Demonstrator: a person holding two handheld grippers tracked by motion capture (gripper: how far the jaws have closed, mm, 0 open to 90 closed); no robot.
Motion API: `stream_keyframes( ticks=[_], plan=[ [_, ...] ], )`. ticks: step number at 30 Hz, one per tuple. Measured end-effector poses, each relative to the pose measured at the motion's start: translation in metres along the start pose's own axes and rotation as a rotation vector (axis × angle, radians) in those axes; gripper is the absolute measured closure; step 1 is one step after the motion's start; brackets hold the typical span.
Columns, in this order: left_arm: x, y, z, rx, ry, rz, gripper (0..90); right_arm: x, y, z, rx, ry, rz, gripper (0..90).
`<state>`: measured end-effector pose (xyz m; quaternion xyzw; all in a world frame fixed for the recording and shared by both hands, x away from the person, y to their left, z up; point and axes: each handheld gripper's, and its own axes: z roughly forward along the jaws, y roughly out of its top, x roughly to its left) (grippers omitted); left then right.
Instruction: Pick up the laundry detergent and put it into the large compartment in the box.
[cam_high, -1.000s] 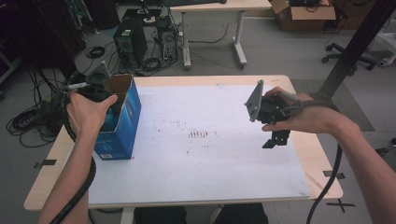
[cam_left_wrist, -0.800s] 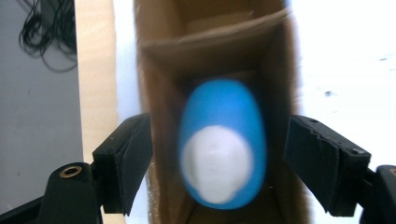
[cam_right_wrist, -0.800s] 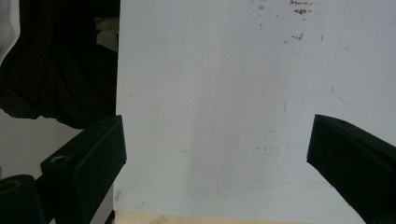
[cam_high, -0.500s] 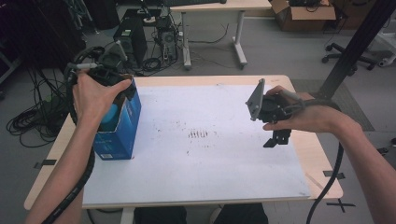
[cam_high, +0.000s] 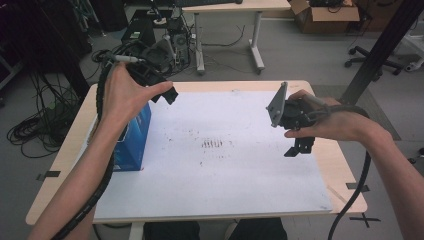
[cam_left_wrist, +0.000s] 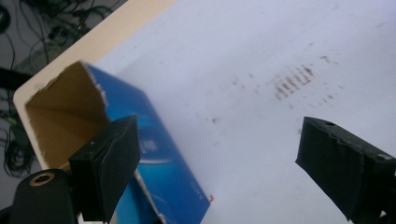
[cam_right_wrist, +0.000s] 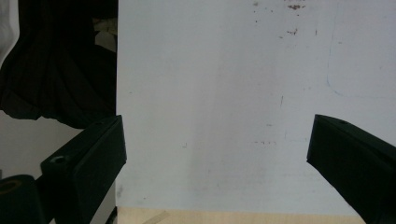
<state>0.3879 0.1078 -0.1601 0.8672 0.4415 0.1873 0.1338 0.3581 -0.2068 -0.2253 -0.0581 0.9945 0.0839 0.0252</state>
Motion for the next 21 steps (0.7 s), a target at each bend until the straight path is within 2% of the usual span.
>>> stream_keyframes(
  ticks=[4,7,8,10,15,16,17,18,19,20,21],
  plan=[
    [-0.018,0.008,-0.006,-0.027,-0.027,0.063,12.0,0.0,0.0,-0.001,0.003,0.002,0.003,4.6],
    [-0.03,0.011,-0.008,-0.034,-0.032,0.115,10.9,0.001,0.0,0.0,0.005,0.002,0.004,4.6],
    [-0.036,0.013,-0.007,-0.04,-0.042,0.143,7.9,0.002,0.0,0.0,0.004,0.001,0.006,4.6],
    [-0.039,0.013,-0.007,-0.042,-0.051,0.159,4.6,0.002,0.0,-0.001,0.006,0.002,0.006,4.6],
    [-0.053,0.012,-0.006,-0.037,-0.123,0.265,4.1,0.004,0.0,-0.001,0.009,0.003,0.017,4.6],
    [-0.058,0.01,-0.005,-0.035,-0.142,0.304,4.1,0.005,0.0,-0.001,0.01,0.004,0.023,4.5],
    [-0.058,0.01,-0.005,-0.035,-0.142,0.304,4.1,0.005,0.0,-0.001,0.01,0.004,0.023,4.5],
    [-0.064,0.007,-0.004,-0.029,-0.186,0.357,4.0,0.006,0.001,-0.002,0.01,0.002,0.027,4.6],
    [-0.064,0.007,-0.004,-0.029,-0.186,0.357,4.0,0.006,0.001,-0.002,0.01,0.002,0.027,4.6],
    [-0.069,0.004,-0.003,-0.023,-0.21,0.399,4.0,0.008,0.001,-0.003,0.009,0.0,0.028,4.6],
    [-0.069,0.004,-0.003,-0.023,-0.21,0.399,4.0,0.008,0.001,-0.003,0.009,0.0,0.028,4.6]
  ],
)
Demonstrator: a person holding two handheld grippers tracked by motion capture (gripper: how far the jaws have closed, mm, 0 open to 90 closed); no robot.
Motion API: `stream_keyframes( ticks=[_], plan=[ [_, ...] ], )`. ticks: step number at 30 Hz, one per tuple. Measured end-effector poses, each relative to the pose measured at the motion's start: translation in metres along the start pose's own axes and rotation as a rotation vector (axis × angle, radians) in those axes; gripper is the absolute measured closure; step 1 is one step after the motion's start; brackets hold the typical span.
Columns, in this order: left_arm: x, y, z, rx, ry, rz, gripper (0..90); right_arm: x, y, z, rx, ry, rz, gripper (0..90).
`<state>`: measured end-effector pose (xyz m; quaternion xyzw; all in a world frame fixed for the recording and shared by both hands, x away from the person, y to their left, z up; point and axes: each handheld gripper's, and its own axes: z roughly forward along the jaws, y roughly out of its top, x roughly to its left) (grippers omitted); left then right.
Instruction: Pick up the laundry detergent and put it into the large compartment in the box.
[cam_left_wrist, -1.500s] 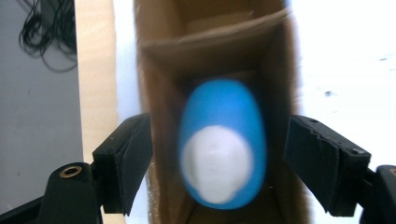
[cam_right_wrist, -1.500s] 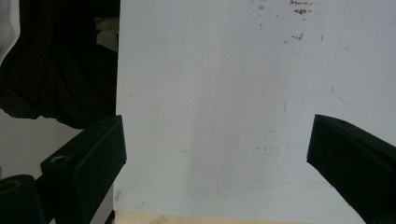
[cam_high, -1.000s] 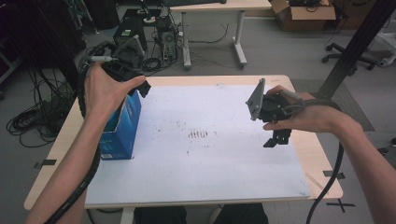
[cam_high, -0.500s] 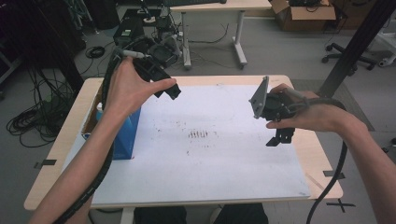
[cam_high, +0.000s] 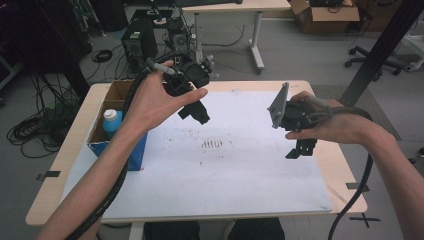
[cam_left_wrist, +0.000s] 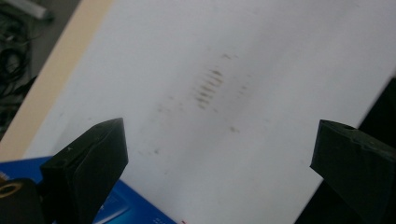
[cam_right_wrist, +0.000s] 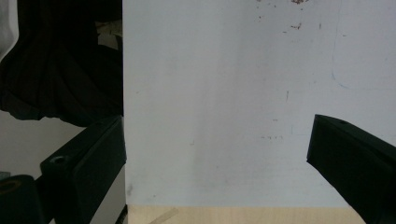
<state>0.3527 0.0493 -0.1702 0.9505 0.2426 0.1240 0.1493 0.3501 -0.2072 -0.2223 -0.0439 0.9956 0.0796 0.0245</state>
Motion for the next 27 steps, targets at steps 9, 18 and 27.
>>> stream_keyframes(
  ticks=[9,18,27],
  plan=[
    [-0.027,0.0,0.015,0.105,-0.058,0.167,4.3,0.002,0.003,-0.008,0.001,-0.009,0.007,4.6],
    [-0.024,-0.001,0.017,0.1,-0.053,0.156,4.3,0.003,0.001,-0.006,0.005,-0.005,0.008,4.6],
    [-0.02,-0.005,0.023,0.119,-0.052,0.141,4.3,0.001,0.001,-0.004,0.005,-0.003,0.005,4.6]
  ],
)
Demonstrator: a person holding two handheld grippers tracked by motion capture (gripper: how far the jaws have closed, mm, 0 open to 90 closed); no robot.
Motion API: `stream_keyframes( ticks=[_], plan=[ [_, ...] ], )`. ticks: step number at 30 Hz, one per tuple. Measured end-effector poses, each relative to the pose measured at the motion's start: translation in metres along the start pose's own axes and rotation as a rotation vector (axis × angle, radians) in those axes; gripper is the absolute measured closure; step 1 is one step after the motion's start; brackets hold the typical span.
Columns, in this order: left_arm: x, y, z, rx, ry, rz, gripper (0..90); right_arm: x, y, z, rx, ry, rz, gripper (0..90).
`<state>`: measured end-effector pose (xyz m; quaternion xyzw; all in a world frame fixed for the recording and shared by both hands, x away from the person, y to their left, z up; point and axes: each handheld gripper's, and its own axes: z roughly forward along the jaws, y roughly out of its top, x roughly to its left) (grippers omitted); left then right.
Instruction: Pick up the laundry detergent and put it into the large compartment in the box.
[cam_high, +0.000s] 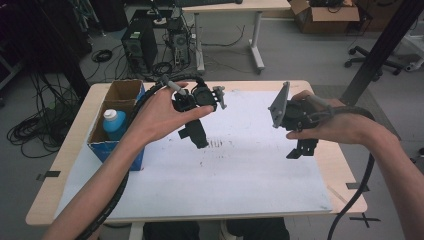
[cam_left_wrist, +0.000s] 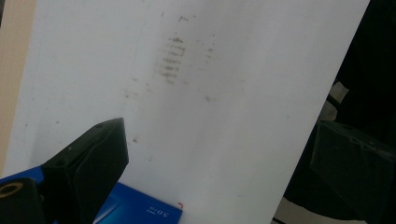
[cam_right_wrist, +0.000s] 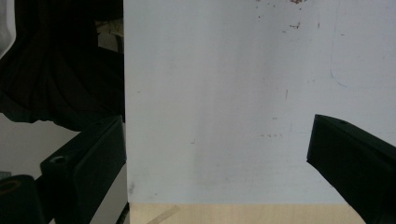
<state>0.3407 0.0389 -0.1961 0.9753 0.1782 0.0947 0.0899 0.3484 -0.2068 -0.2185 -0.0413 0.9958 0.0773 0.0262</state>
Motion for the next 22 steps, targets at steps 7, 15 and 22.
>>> stream_keyframes(
  ticks=[7,15,22],
  plan=[
    [0.0019,0.0018,-0.0005,-0.005,0.003,-0.002,4.3,-0.0003,0.0006,-0.0004,0.0,-0.002,-0.004,4.6],
    [0.0034,0.0008,0.0035,0.005,0.0,-0.007,4.3,-0.0007,-0.0009,-0.0004,0.0,0.0,-0.001,4.5],
    [0.001,-0.0006,0.0017,0.006,0.002,-0.011,4.3,-0.0007,0.001,0.001,0.002,0.001,-0.007,4.6]
  ],
)
